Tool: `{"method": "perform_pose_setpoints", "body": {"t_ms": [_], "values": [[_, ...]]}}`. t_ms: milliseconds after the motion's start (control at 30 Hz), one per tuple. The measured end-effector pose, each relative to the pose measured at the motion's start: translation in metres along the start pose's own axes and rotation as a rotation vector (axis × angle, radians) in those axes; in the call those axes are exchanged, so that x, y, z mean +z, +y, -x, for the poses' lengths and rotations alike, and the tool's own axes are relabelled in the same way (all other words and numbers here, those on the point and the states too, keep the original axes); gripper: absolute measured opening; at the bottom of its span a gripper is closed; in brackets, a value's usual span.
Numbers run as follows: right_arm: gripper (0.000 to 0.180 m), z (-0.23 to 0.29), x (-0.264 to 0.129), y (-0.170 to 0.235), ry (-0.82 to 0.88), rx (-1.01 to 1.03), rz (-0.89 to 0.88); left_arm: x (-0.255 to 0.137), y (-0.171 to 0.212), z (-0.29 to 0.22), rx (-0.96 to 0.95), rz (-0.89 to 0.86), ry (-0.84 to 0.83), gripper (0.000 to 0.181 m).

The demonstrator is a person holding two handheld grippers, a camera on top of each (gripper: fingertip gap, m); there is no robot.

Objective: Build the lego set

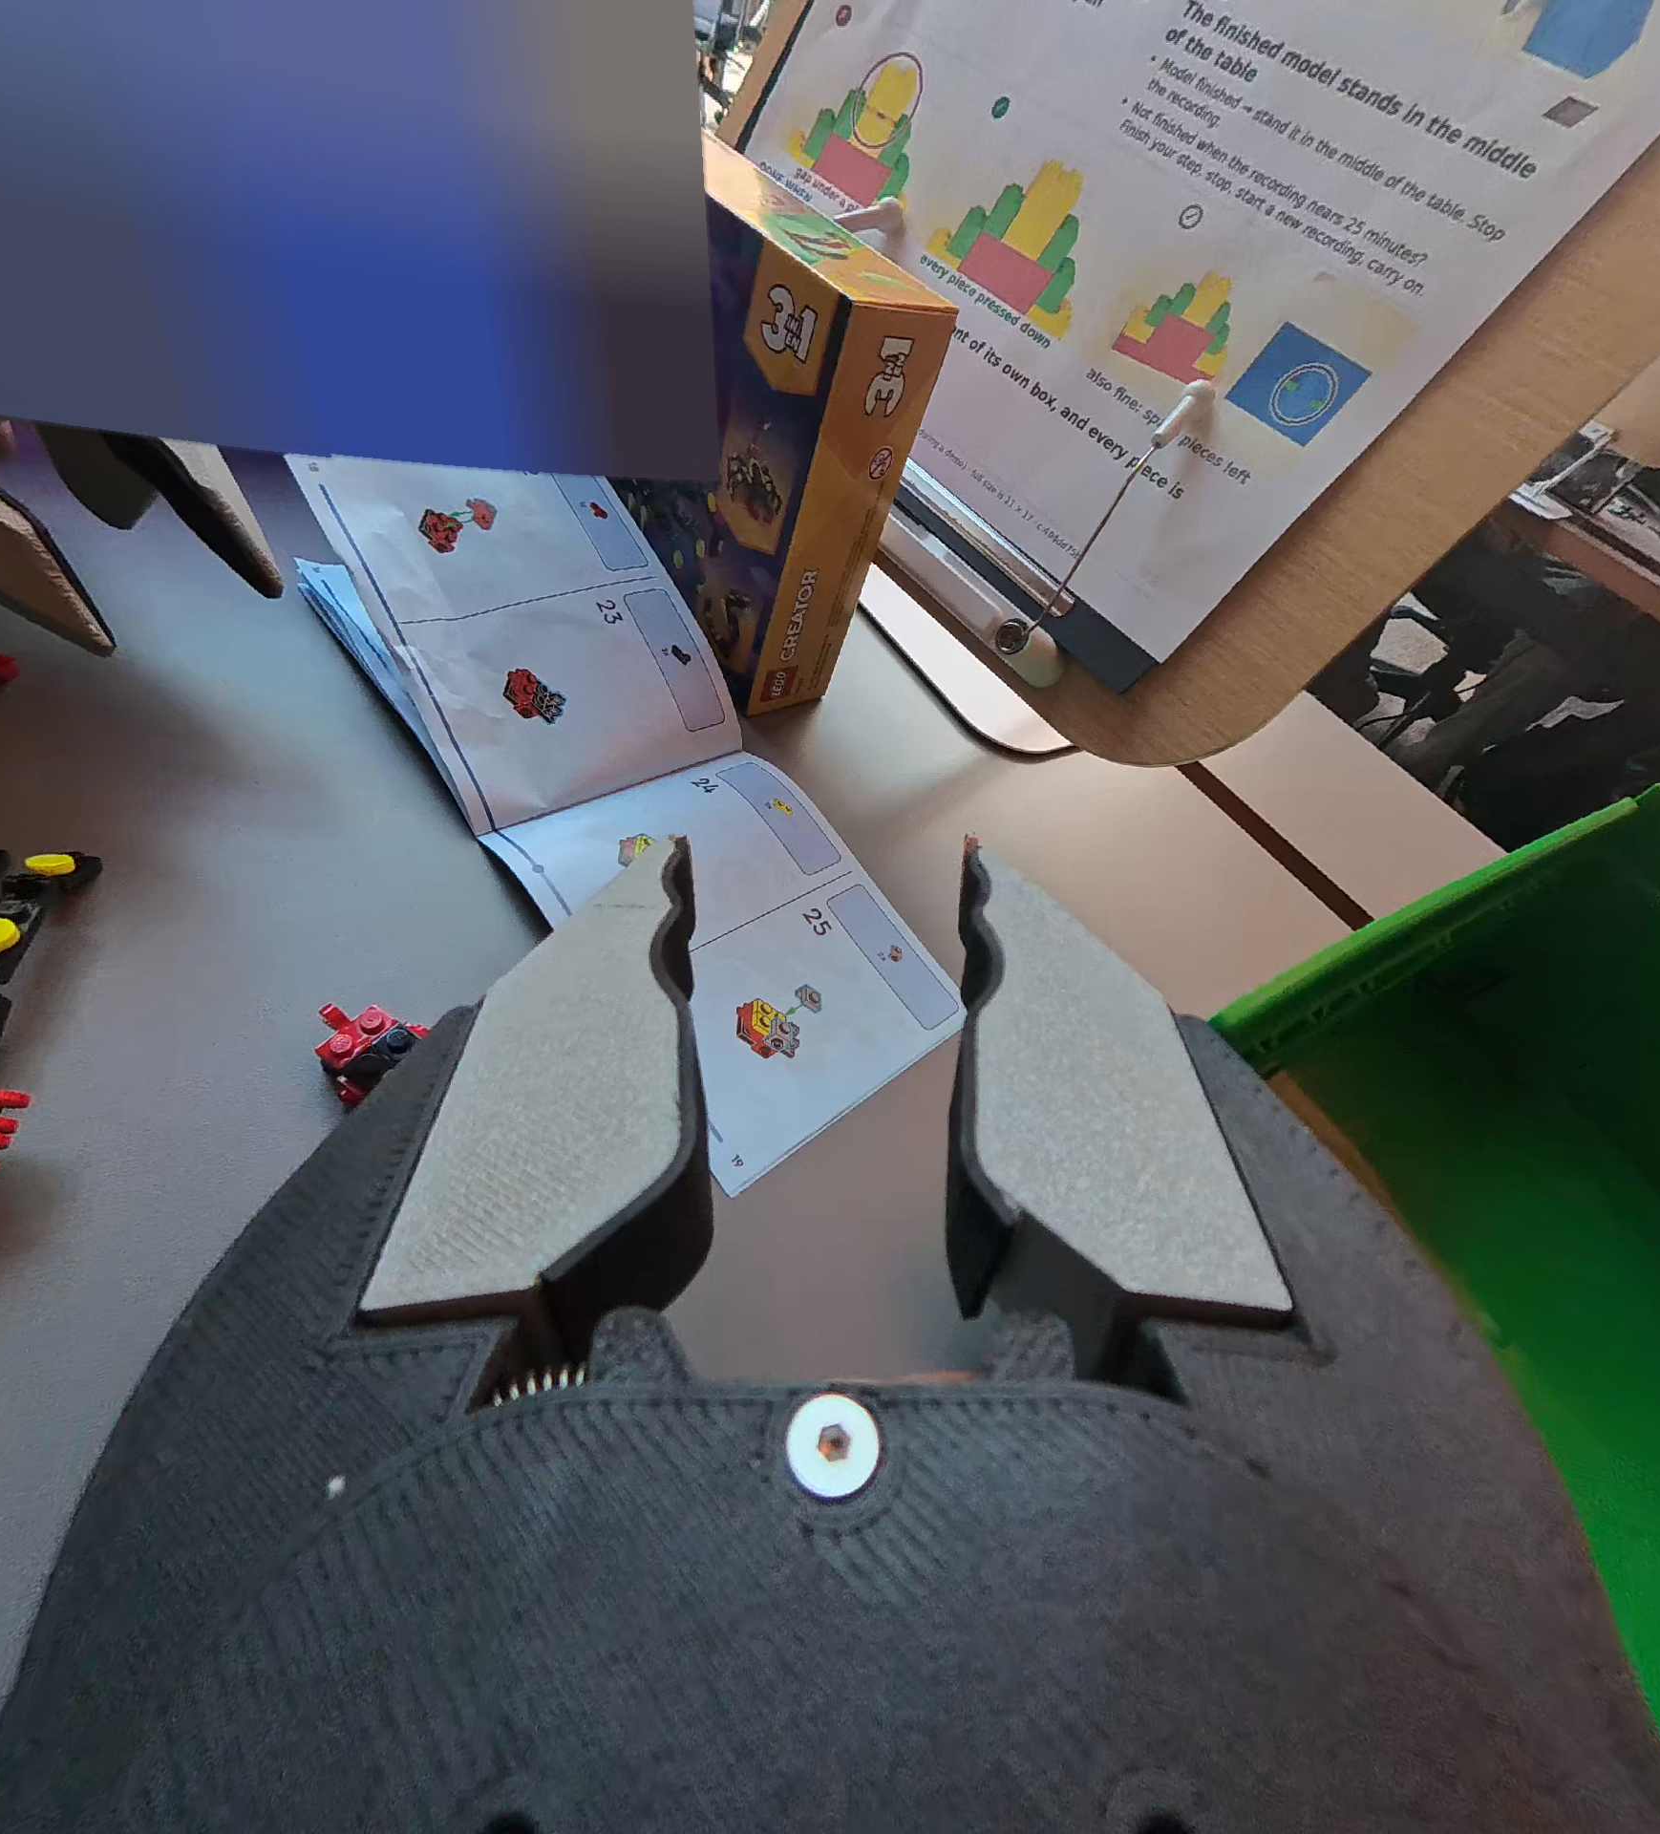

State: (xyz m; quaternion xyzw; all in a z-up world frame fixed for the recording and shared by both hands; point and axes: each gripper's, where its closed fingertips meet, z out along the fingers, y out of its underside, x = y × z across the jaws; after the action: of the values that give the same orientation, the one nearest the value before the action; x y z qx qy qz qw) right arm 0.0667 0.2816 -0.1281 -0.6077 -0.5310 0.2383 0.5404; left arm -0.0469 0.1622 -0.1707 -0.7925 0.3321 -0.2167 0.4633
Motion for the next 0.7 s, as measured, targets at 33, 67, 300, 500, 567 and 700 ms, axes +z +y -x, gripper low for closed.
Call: {"method": "perform_pose_setpoints", "body": {"t_ms": [33, 67, 300, 500, 567, 700], "values": [[0.051, 0.0003, 0.0001, 0.0002, -0.001, 0.0, 0.002, 0.0002, 0.0003, -0.0003, 0.0, 0.001, 0.001, 0.036], [0.051, 0.0008, 0.0004, 0.0008, -0.005, 0.002, 0.006, 0.0005, 0.0006, -0.0004, 0.003, 0.002, 0.0, 0.036], [0.048, 0.0024, 0.0014, 0.0039, -0.011, 0.003, 0.029, 0.0016, 0.0019, -0.0001, 0.026, 0.01, -0.014, 0.035], [0.046, 0.0035, 0.0029, 0.0068, -0.016, -0.001, 0.042, 0.0011, 0.0012, -0.0009, 0.03, 0.008, -0.013, 0.035], [0.045, 0.004, 0.0035, 0.0074, -0.017, -0.004, 0.045, 0.0011, 0.0011, -0.0005, 0.03, 0.007, -0.015, 0.035], [0.045, 0.0043, 0.0035, 0.0077, -0.019, -0.003, 0.047, 0.0013, 0.0013, -0.0007, 0.031, 0.008, -0.013, 0.035]]}}
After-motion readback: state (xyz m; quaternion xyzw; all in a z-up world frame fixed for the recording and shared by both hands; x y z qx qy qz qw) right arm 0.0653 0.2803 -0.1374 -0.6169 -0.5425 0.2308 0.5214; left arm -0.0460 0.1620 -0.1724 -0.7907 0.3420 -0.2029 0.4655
